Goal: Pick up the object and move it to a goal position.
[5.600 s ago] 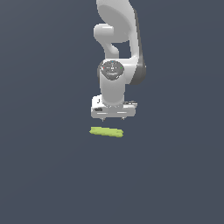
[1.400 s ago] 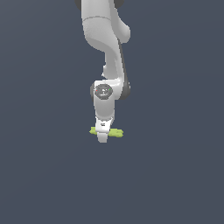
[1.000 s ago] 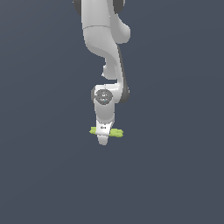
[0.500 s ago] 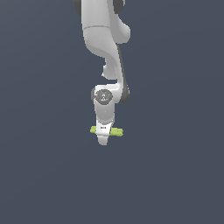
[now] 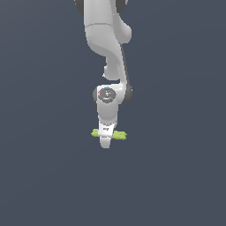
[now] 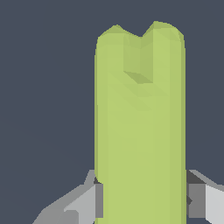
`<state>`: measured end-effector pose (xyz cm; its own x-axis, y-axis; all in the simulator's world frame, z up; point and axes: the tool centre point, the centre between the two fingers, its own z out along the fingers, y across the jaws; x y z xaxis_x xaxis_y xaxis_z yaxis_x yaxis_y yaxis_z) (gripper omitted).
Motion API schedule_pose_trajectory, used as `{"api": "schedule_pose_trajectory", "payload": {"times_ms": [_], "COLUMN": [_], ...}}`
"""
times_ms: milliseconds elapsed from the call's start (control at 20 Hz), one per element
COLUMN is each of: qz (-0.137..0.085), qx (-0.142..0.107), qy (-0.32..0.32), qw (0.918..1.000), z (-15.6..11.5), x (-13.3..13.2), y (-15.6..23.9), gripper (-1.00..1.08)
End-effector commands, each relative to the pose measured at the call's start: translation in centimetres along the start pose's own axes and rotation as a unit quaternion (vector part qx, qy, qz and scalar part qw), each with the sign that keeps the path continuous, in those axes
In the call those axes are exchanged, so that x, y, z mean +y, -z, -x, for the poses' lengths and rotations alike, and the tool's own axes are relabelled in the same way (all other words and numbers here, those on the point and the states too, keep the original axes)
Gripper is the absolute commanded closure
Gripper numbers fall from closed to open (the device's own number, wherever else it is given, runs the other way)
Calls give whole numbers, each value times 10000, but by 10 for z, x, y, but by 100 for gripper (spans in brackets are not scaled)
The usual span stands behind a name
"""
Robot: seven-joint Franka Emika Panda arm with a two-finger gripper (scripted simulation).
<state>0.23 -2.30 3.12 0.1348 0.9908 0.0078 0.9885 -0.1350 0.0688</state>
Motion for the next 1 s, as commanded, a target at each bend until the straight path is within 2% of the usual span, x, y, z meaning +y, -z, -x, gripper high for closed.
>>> {"api": "schedule_pose_trajectory", "payload": {"times_ms": [0, 200, 400, 650, 950], "qz": [246, 808, 1486, 2287, 3077], "qx": [31, 99, 180, 276, 361], "qy": [-10, -42, -80, -124, -170], "qw": [9997, 9967, 9887, 9730, 9506], "z": [-9, -29, -52, -79, -103], "x": [15, 47, 82, 115, 139], "y": [12, 42, 84, 140, 201], "gripper": [108, 108, 108, 108, 108]}}
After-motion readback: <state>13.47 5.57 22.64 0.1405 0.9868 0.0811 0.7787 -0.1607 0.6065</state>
